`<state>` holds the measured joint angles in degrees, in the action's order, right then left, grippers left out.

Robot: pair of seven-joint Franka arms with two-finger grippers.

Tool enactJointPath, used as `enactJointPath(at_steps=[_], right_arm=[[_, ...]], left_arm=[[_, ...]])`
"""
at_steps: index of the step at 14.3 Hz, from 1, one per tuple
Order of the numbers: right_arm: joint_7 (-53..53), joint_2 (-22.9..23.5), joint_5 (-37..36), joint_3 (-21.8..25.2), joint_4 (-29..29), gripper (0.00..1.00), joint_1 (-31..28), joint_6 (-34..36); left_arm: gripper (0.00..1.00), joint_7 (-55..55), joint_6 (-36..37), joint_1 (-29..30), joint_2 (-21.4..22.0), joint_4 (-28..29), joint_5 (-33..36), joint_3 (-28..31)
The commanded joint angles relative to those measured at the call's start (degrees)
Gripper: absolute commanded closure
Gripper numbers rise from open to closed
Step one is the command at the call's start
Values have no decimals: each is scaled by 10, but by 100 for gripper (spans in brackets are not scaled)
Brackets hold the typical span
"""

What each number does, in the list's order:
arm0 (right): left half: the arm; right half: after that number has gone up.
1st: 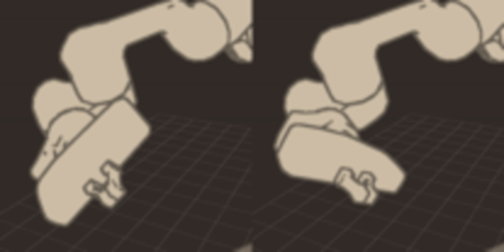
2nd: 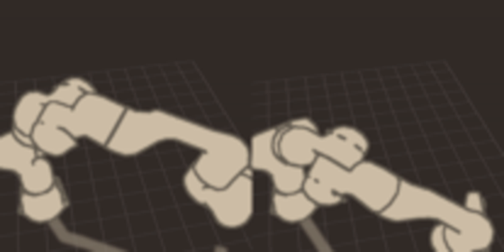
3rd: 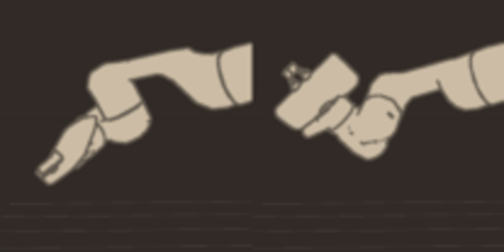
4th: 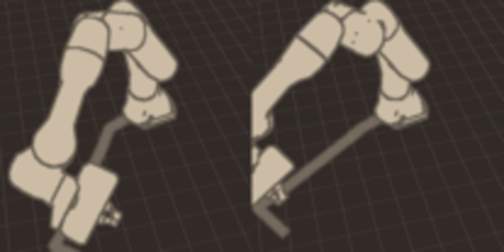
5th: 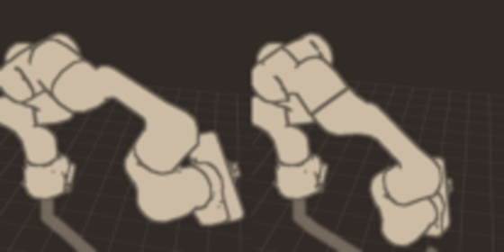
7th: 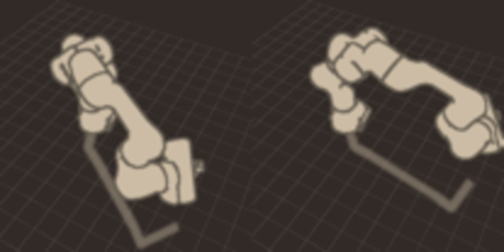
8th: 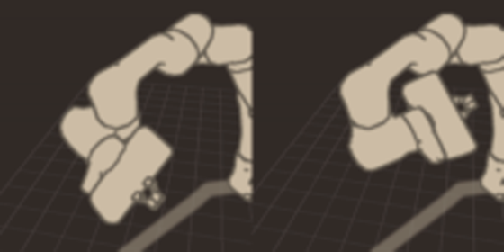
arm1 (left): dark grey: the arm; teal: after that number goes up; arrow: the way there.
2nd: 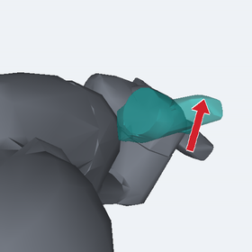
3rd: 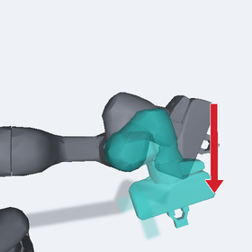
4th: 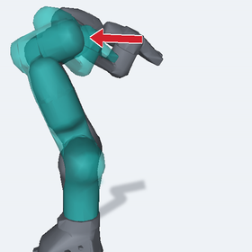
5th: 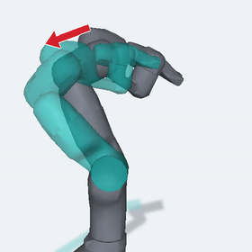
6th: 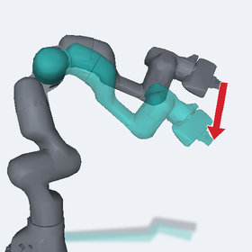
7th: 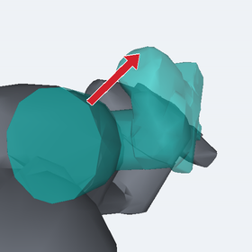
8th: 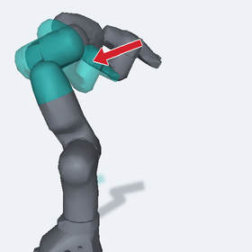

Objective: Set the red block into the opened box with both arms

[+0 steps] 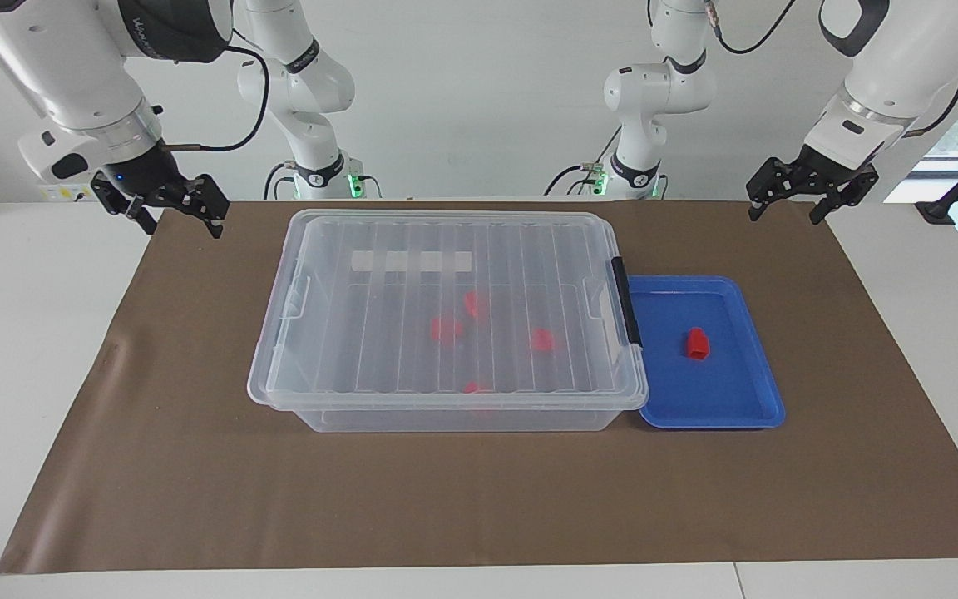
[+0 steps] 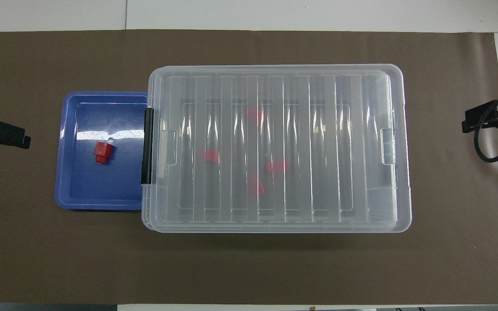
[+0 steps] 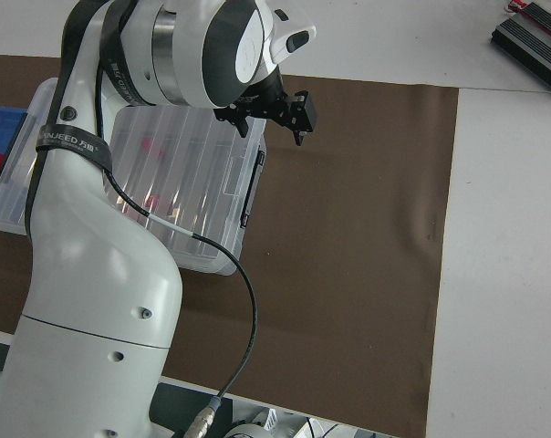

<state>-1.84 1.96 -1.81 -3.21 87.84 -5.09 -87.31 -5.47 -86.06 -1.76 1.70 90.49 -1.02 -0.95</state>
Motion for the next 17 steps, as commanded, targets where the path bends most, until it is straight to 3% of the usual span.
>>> enactJointPath(at_steps=[1, 7, 11, 17], right_arm=[[-12, -29, 9, 0, 57, 0, 10, -47], [-91, -1, 8, -34, 106, 0, 29, -117], [-102, 1, 8, -44, 186, 0, 29, -195], [-92, 3, 8, -44, 217, 0, 23, -222]], left_arm=[[0, -1, -3, 4, 17, 20, -3, 0], [0, -1, -4, 4, 17, 20, -3, 0], [0, -1, -4, 4, 17, 19, -3, 0], [0, -1, -3, 4, 17, 20, -3, -1]])
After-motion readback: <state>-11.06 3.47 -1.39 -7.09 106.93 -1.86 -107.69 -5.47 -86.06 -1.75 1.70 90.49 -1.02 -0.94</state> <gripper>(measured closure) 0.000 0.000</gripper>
